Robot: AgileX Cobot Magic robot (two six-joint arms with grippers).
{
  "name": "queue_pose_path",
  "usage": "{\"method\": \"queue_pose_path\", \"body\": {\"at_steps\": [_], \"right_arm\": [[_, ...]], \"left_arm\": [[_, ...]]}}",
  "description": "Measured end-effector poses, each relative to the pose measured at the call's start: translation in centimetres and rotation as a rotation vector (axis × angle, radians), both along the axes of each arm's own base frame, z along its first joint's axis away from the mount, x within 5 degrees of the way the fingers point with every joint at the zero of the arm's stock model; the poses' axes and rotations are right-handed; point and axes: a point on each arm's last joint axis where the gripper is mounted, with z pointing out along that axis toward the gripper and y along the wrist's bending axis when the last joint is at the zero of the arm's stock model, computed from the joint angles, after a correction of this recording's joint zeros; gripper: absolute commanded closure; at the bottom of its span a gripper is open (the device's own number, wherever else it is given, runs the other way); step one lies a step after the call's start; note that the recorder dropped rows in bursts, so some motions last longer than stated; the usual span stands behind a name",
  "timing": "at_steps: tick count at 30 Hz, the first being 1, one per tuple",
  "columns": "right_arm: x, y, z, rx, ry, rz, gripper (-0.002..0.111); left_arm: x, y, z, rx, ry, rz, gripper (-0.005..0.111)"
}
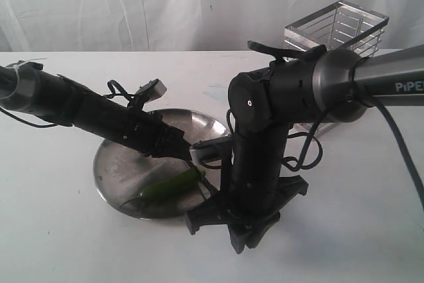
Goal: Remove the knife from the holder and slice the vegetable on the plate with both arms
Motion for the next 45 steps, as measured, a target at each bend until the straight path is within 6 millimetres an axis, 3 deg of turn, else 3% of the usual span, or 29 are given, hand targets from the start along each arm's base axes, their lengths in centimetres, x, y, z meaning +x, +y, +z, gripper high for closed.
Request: {"method": "queue_pose_path", "body": {"at_steps": [38, 45], "right_arm": [[-0.3, -0.4, -0.4, -0.030, 0.027, 0.030, 0.108], [0.0, -0.2, -0.4, -0.012, -0.008, -0.002, 0.108]], "left_arm": [[-0.1, 0.0, 0.0, 0.002, -0.005, -0.023, 0.107], [1.3, 0.8, 1.5, -0.021, -0.081, -0.053, 0.107]]}}
